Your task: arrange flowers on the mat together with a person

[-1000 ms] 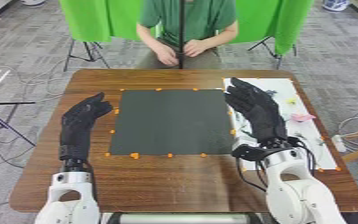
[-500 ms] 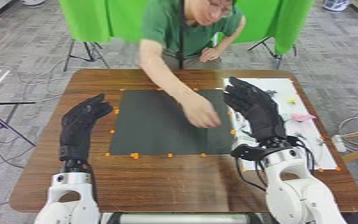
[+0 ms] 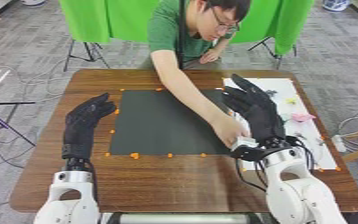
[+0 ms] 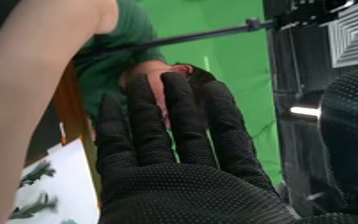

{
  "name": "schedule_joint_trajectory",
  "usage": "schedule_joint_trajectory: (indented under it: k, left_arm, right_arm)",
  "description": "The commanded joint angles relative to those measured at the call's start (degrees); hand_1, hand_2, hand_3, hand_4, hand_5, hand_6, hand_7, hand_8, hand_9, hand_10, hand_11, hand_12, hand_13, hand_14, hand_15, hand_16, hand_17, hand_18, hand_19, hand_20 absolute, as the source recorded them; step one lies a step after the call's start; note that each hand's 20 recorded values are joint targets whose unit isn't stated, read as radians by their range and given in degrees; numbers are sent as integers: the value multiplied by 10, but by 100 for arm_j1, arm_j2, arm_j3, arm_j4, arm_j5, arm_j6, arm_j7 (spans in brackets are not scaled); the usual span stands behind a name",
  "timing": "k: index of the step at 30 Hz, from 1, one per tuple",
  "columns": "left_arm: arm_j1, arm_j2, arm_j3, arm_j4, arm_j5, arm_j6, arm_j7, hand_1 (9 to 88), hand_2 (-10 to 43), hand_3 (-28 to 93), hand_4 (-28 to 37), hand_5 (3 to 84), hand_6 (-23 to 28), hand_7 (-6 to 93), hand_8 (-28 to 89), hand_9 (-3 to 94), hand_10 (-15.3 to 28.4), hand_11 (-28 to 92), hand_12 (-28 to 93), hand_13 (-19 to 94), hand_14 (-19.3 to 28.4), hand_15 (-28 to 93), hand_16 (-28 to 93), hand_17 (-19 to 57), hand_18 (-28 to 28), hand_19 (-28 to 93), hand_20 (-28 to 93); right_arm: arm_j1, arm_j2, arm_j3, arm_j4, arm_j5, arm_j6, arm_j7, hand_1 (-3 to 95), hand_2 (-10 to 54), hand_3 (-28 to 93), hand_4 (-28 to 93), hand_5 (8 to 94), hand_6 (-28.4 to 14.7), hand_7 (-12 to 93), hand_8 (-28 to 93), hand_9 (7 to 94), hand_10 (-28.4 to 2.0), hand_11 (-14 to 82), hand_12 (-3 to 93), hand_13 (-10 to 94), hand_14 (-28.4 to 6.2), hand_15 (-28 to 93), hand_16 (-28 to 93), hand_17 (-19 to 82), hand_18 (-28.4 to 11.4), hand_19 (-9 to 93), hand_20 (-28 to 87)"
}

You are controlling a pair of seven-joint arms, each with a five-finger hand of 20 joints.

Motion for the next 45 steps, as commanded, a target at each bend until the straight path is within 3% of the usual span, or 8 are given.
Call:
schedule_joint_trajectory:
  k: [1,11,12,13,18,20,30,45]
  left_arm:
    - [179,-98,-103,-41,46,11,-51,285,9,657,-203,503,50,170,-60,501,140,229,141,401,195,271,12,60,170,177,200]
    - [218,-152,-220,-58,-30,179,0,281,12,656,-206,504,50,170,-61,501,141,226,139,404,196,267,9,76,160,172,196]
    - [238,897,325,-66,-818,1002,419,281,13,656,-206,504,50,170,-61,501,141,226,139,405,196,267,9,77,160,173,198]
    - [208,1023,394,-46,-892,1047,438,280,13,656,-207,504,50,170,-61,501,142,227,139,406,197,267,9,78,160,176,199]
    - [83,869,376,-7,-702,876,351,279,13,658,-206,504,50,169,-61,502,143,226,139,405,197,268,9,77,160,178,202]
    - [84,1253,607,-28,-1036,1197,535,279,14,658,-207,504,51,169,-61,502,142,227,140,405,198,268,9,76,160,176,201]
    - [372,90,-217,-106,-215,248,-96,279,14,658,-205,503,50,168,-60,501,142,228,140,404,197,267,10,76,160,170,200]
    - [245,-145,-346,-54,47,-72,-205,280,13,656,-203,503,52,165,-59,501,143,226,140,405,197,268,11,75,162,179,206]
  right_arm:
    - [-46,-48,5,-35,-32,-143,36,155,6,724,-143,370,-31,111,-73,435,-148,52,170,350,-155,101,201,167,-136,80,244]
    - [-123,8,113,-72,-22,83,65,152,7,725,-140,373,-27,113,-72,436,-148,52,170,355,-156,104,203,167,-137,81,243]
    - [-147,-14,121,-74,-37,98,47,152,8,725,-140,377,-28,115,-72,436,-148,52,170,355,-157,104,203,167,-137,82,243]
    - [-173,-80,133,-86,-75,126,18,152,8,725,-140,380,-27,116,-72,436,-148,52,170,355,-157,104,203,167,-137,81,243]
    - [-225,-92,137,-102,-72,133,11,152,8,726,-139,386,-26,119,-74,437,-148,52,171,356,-157,104,204,167,-137,82,243]
    - [-254,-47,152,-102,-43,79,62,152,7,726,-139,387,-25,122,-75,438,-148,52,171,356,-157,104,204,167,-137,83,243]
    - [-420,-133,182,-168,-119,58,-17,153,3,730,-139,387,-24,123,-76,436,-148,52,171,356,-157,105,207,165,-140,89,246]
    - [-391,-148,170,-99,-167,-49,-54,159,-3,729,-143,389,-23,125,-77,438,-148,52,173,361,-156,106,213,166,-140,91,245]
